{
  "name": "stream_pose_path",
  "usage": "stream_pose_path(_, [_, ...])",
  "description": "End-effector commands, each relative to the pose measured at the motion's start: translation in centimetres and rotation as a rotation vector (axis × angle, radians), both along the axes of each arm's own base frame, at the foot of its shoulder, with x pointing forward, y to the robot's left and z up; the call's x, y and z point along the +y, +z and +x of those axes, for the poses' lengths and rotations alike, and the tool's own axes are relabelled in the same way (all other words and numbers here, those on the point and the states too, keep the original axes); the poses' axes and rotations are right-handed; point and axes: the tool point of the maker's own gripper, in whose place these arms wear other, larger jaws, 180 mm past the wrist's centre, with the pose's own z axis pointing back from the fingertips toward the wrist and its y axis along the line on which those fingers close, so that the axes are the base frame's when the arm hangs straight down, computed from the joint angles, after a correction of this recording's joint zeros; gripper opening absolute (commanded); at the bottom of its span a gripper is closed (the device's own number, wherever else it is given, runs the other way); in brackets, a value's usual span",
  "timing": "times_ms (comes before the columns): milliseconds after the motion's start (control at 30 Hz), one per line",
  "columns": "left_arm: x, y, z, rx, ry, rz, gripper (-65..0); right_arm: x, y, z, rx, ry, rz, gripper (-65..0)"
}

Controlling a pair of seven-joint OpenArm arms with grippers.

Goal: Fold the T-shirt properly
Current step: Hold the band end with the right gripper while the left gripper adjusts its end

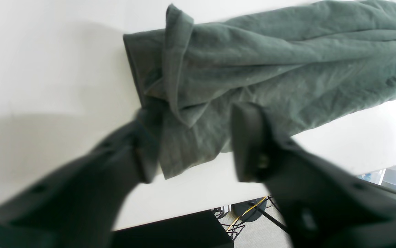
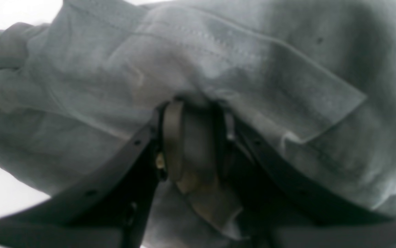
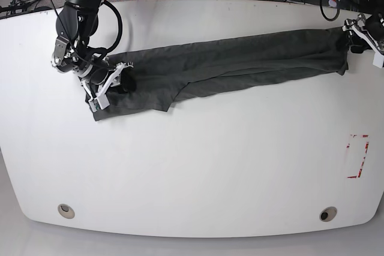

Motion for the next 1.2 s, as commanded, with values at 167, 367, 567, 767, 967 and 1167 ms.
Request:
stream_pose_path(167, [3.6, 0.1, -0.7, -0.002, 0.103, 0.031, -21.2, -0.8, -0.9, -0.9, 0.058, 0.012, -0.057, -50.9])
stream_pose_path(367, [4.1, -2.2, -1.2, 0.044, 0.163, -0.042, -21.1, -0.8, -0.9, -0.9, 0.059, 0.012, -0.058, -50.9])
stream_pose_path(567, [3.1, -2.4, -0.3, 0.038, 0.138, -0.060, -21.2, -0.8, -1.0, -0.9, 0.060, 0.012, -0.058, -50.9])
stream_pose_path(767, [1.8, -2.8, 0.9, 0.036, 0.099, -0.080, -21.5, -0.8, -1.0, -0.9, 0.060, 0.012, -0.058, -50.9])
stream_pose_path(967, [0.7, -3.4, 0.8, 0.037, 0.104, -0.109, -21.5, -0.8, -1.0, -1.0, 0.062, 0.012, -0.058, -50.9])
stream_pose_path(1167, [0.7, -3.2, 1.4, 0.026, 0.103, -0.107, -23.6, -0.9, -1.0, -1.0, 0.062, 0.010, -0.058, -50.9])
